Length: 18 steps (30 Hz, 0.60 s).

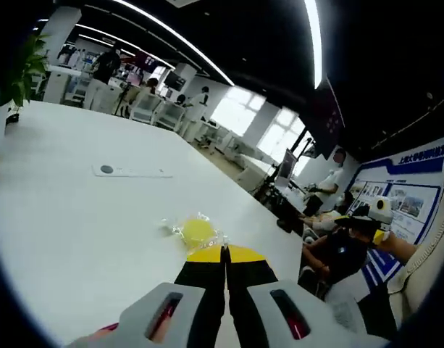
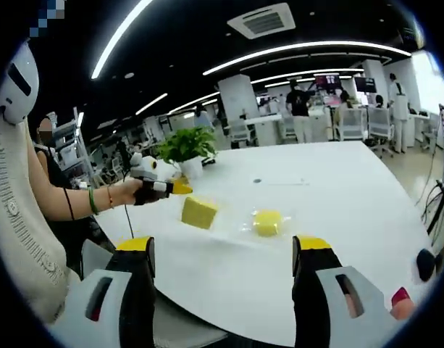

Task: Compare the silicone blocks by pressing each to a similar depth, holding the contact briefly, and releasing to observe deformation and rebound differences across the visible hardness samples.

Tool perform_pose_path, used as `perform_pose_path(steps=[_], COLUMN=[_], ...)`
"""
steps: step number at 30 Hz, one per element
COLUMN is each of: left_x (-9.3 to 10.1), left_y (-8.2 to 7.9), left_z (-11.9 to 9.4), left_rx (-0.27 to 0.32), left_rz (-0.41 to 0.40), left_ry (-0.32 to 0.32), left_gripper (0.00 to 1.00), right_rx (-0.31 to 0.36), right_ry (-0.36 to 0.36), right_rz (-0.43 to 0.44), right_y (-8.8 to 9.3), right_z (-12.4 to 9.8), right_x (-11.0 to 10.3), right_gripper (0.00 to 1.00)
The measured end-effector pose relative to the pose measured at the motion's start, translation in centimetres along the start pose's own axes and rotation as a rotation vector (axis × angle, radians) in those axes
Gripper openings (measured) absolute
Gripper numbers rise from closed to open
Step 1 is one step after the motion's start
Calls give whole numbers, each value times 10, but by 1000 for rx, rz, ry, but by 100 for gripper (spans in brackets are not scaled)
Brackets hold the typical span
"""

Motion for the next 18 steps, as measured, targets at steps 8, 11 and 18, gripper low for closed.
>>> perform_pose_path(steps=[8,11,18], left_x=[-38,-53,-98], left_y=[-6,-16,-27], left_z=[10,9,14], left_rx=[49,67,77], left_rz=[-83,-95,-119], left_ry=[-44,-86,-153], left_gripper=[0,0,0], right_rx=[-48,-45,-54], right_ry=[49,64,78], right_rz=[34,47,57], right_y=[11,11,13], right_z=[-8,-9,-6], right_x=[6,7,3], right_gripper=[70,69,67])
Point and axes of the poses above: the point that each gripper's makers call its tool centre point, and the gripper's own axes: z roughly forward along the fingers, x roughly to its right, y roughly out of its underside, the point moved 7 cm from there along -z, roughly backward along the fingers, and after that the axes turned 12 degrees about -z, right-handed, at the moved point
